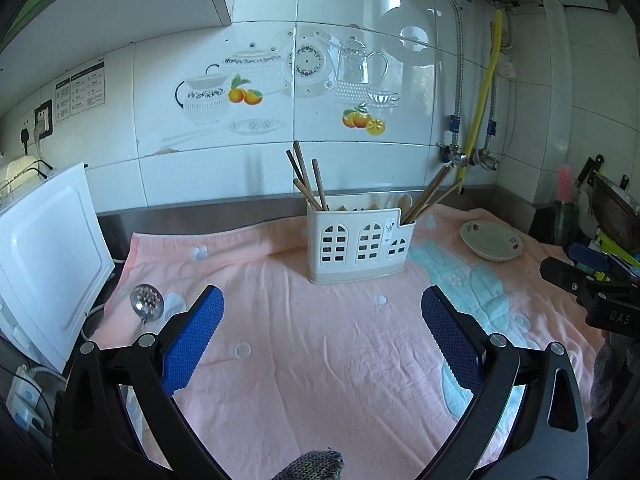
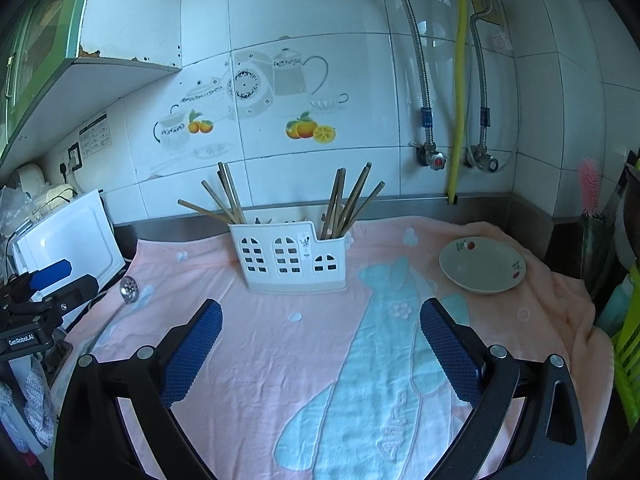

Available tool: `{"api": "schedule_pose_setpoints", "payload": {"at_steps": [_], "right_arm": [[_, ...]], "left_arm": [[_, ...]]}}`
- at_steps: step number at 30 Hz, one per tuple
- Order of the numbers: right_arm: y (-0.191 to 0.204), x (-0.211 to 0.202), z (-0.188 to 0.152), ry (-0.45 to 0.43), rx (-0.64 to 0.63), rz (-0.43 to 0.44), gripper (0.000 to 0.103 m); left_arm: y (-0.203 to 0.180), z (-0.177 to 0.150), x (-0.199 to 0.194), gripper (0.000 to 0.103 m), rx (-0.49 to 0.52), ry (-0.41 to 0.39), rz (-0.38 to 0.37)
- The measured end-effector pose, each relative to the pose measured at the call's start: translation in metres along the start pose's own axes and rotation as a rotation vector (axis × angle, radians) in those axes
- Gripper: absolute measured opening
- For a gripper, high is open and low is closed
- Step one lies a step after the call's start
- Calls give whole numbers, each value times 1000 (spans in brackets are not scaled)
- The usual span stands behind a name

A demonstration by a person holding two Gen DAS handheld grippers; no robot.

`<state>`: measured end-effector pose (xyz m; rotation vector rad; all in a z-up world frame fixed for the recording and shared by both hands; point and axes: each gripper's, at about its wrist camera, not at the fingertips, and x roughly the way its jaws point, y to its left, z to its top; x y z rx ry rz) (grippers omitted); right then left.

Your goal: Organize utensils

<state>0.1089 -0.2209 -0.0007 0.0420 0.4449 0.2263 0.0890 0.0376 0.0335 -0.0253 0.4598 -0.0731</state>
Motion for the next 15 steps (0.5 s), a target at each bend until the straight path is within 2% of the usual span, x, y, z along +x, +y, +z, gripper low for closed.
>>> {"api": "schedule_pose_setpoints", "payload": {"at_steps": [15], "right_arm": [[10, -2, -6, 2, -44, -18, 96]], "left_arm": [[4, -8, 0, 98, -20, 15, -3]]}}
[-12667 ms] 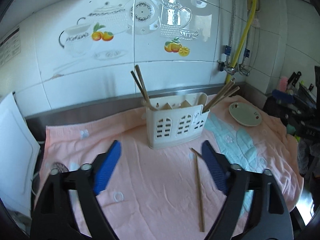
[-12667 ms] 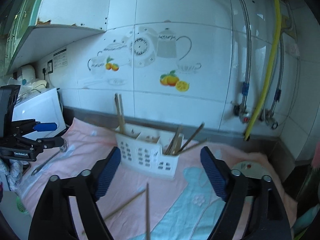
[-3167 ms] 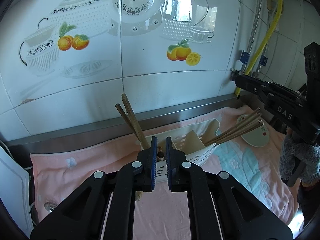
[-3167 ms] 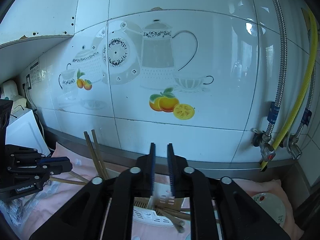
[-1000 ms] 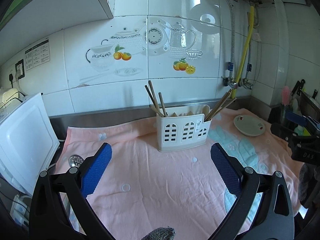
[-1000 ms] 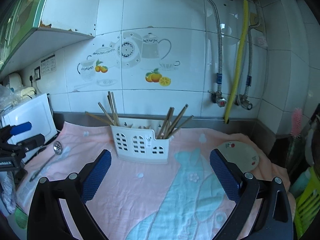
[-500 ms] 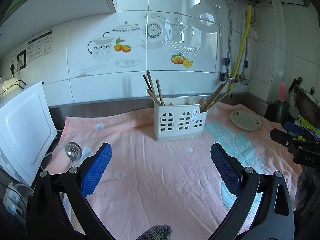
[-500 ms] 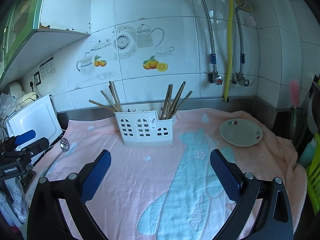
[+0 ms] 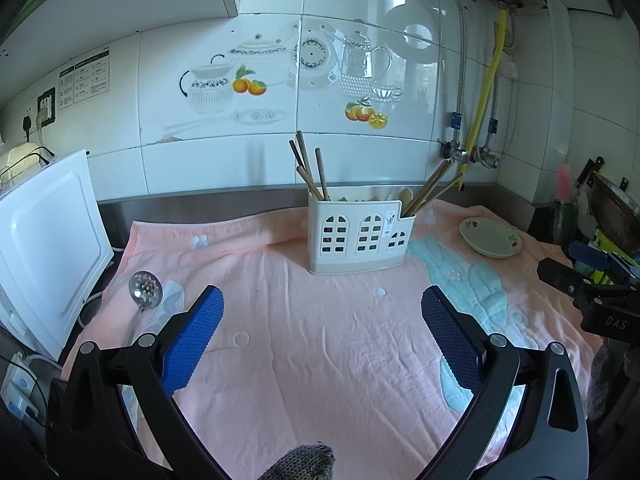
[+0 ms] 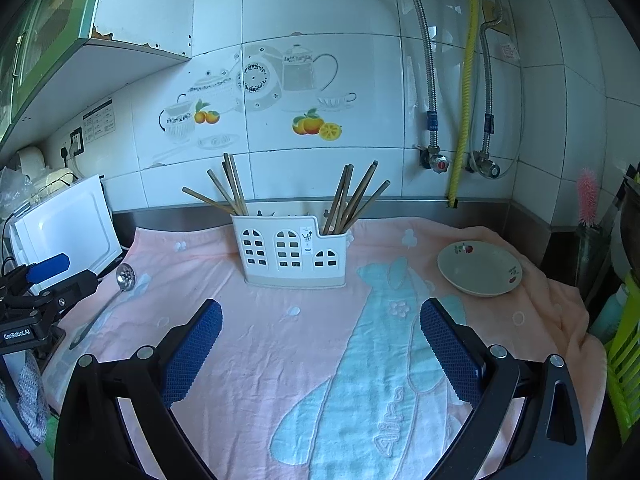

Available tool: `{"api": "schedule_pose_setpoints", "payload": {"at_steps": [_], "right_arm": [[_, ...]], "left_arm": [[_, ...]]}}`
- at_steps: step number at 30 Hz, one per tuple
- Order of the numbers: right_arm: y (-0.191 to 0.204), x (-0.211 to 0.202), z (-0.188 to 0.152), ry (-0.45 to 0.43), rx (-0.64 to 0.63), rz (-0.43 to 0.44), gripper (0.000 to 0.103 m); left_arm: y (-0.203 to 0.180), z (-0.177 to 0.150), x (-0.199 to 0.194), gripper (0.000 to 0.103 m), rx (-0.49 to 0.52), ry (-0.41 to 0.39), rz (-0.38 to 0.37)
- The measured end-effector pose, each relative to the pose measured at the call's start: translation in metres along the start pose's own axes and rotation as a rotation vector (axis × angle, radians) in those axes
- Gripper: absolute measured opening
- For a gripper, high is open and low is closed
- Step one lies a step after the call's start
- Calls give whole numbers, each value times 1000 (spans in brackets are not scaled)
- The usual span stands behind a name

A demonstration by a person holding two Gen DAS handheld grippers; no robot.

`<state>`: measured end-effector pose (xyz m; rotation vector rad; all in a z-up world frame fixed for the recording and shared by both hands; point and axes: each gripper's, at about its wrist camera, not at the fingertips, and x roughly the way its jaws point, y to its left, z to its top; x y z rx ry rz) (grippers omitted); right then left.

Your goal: Organize utensils

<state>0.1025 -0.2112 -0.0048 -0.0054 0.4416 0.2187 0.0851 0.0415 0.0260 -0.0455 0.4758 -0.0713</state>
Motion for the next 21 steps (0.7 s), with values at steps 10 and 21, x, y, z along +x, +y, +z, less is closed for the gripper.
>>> {"api": "schedule_pose_setpoints", "payload": {"at_steps": [10, 21], "right_arm": [[2, -1, -1, -5, -15, -10, 96], [2, -2, 1, -8, -22, -17, 96]], "left_arm": [[-1, -3, 5, 98, 3, 15, -3], [-2, -3, 5, 98, 9, 20, -4]]}}
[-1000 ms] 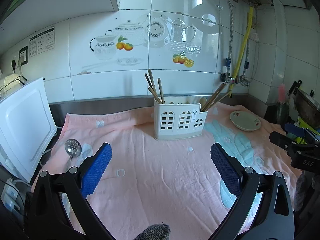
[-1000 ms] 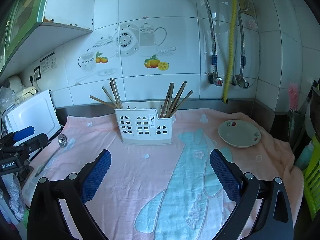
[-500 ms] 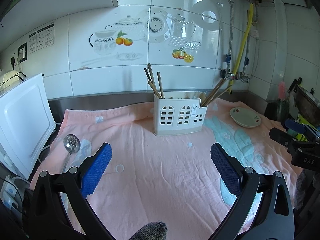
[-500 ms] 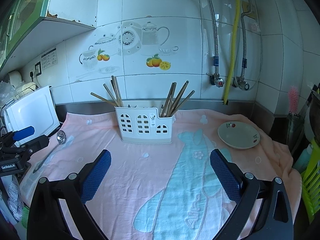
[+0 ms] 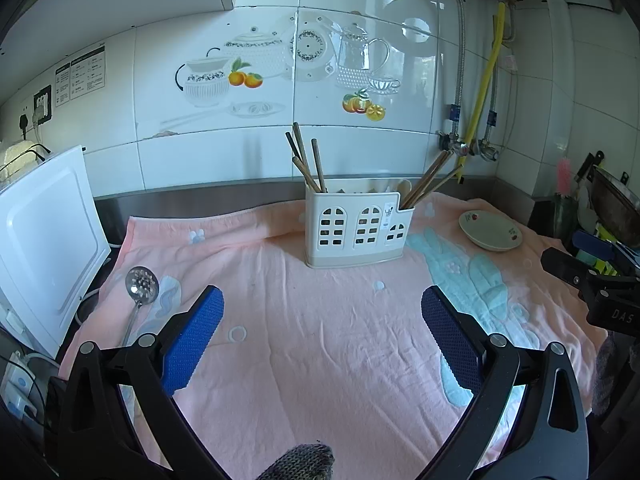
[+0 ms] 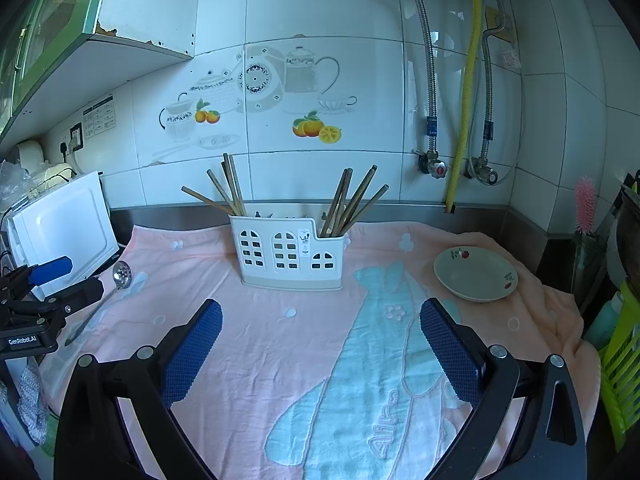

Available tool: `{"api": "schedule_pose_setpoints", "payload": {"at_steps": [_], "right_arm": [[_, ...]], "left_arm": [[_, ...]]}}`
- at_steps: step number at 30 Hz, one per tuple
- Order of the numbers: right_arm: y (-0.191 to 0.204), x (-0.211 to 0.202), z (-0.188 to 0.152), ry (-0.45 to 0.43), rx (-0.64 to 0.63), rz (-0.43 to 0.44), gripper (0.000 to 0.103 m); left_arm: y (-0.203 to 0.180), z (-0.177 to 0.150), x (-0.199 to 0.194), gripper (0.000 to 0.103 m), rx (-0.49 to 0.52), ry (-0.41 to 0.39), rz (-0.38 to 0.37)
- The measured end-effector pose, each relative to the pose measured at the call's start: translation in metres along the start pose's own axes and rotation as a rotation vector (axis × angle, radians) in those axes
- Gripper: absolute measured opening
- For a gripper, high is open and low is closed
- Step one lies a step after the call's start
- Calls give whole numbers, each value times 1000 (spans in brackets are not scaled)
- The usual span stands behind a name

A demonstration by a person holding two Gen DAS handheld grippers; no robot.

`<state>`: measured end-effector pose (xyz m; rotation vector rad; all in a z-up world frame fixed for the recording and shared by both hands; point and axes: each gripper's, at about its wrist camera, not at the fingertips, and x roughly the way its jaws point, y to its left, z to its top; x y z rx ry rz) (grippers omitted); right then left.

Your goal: Organize utensils

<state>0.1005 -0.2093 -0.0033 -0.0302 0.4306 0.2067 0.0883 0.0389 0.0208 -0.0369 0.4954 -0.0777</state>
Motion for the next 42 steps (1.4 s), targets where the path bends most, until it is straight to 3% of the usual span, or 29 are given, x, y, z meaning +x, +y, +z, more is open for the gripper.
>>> {"api": "schedule_pose_setpoints", "payload": {"at_steps": [42], "right_arm": [[3, 1, -2, 10, -4, 3, 96]], "left_arm": [[2, -4, 3, 98, -12, 15, 0]]}}
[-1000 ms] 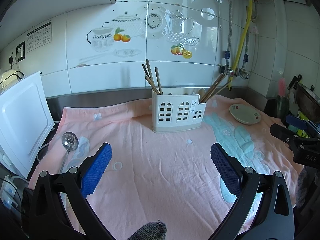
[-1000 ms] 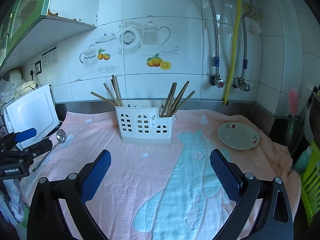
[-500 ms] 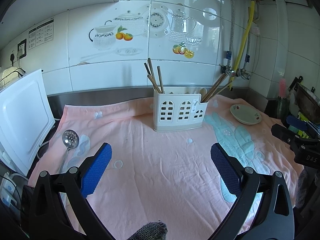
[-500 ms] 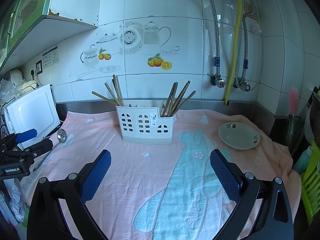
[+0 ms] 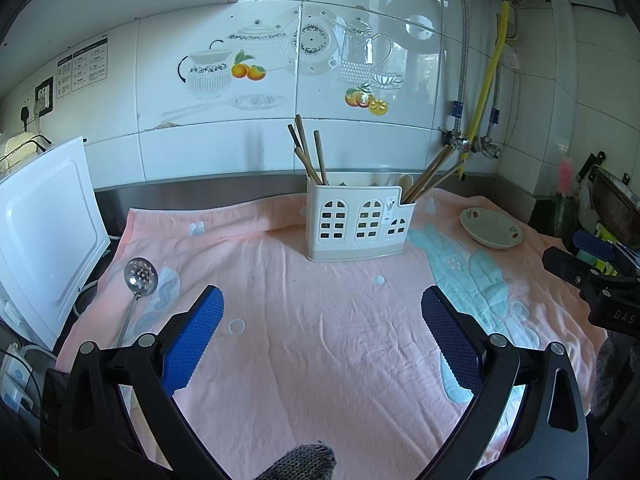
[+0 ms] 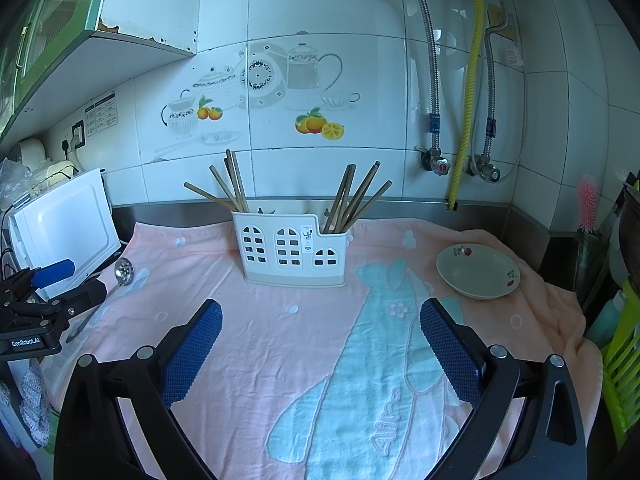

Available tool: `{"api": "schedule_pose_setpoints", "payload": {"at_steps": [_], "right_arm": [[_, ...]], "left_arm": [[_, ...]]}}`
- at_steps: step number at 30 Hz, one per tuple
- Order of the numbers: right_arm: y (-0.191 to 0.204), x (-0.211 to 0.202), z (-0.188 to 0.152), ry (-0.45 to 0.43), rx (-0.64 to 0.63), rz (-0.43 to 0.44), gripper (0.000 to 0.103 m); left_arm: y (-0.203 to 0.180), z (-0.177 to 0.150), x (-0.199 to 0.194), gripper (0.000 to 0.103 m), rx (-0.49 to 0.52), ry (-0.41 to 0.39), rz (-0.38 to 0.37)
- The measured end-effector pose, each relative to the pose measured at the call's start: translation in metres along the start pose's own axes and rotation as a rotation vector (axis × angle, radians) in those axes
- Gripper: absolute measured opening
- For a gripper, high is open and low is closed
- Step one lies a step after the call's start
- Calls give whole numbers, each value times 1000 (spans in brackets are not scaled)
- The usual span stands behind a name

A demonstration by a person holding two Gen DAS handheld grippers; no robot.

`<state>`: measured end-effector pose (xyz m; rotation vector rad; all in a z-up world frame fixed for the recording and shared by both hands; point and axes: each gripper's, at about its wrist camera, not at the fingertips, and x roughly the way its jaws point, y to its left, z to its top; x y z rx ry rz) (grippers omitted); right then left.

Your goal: Organize utensils

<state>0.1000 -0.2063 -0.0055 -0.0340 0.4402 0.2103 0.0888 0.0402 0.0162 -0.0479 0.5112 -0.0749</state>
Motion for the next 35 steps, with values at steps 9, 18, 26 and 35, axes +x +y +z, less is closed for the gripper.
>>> {"api": "schedule_pose_setpoints", "payload": {"at_steps": [9, 18, 26, 35], "right_arm": [[0, 1, 0, 3, 2, 4, 96], [0, 2, -2, 6, 3, 7, 96], [-2, 2, -3, 8, 7, 5, 96], [-3, 5, -6, 19, 5, 4, 96]], "left_arm": [[-1, -1, 1, 98, 3, 3, -2], [-1, -2, 0, 98, 3, 4, -10], [7, -1, 0, 98, -28, -9, -5], [8, -4, 2, 98, -26, 4, 4]]}}
